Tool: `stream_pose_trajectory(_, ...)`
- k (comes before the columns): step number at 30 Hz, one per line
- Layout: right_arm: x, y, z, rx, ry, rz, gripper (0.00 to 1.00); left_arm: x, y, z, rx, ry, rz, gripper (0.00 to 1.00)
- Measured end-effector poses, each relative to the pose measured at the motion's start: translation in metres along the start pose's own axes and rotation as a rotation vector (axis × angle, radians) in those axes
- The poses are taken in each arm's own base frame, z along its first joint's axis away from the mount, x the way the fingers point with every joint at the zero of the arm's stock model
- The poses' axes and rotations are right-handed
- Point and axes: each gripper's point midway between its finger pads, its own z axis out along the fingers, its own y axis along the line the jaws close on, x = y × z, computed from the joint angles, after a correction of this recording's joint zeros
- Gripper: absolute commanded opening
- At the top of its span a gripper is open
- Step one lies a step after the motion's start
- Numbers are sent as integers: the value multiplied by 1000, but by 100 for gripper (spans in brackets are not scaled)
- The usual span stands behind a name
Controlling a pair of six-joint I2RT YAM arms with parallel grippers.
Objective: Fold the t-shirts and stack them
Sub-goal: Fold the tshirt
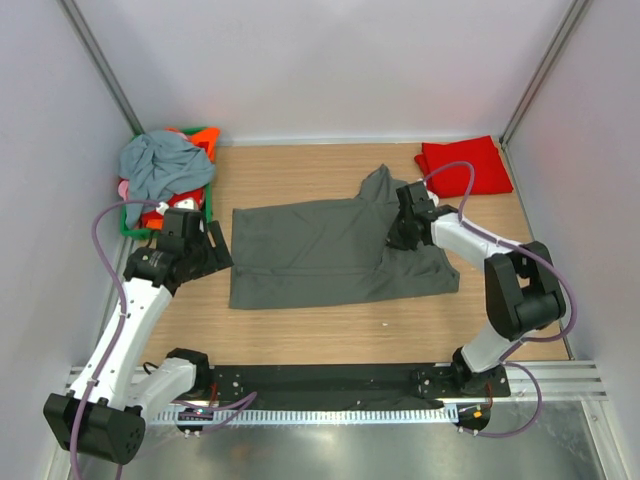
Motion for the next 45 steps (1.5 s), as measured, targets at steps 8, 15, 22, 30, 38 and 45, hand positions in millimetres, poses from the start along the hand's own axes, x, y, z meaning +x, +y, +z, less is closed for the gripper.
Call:
stream_pose_trajectory(8,-11,37,7,-38,2,-94,66,-2,3,0,-16,-9,-1,74)
stream_pose_trajectory(15,-66,70,-7,-62,-90,-187,66,-3,5,0,-25,-17,-1,74)
stream_pose_trajectory(22,-203,97,-8,-93,-290,-165,67,-5,6,-3,-28,-34,-4,75)
stream_pose_trajectory(30,-266,80,80,-27,-300,-189,70,-5,6,-4,-27,-39,-6,74)
stream_pose_trajectory(38,-235,71,146,-10,-210,-214,67,-3,7,-2,-31,-34,-6,75)
stream_pose_trajectory(45,-225,78,161,-71,-204,-196,18,-4,10,1,-45,-27,-14,74)
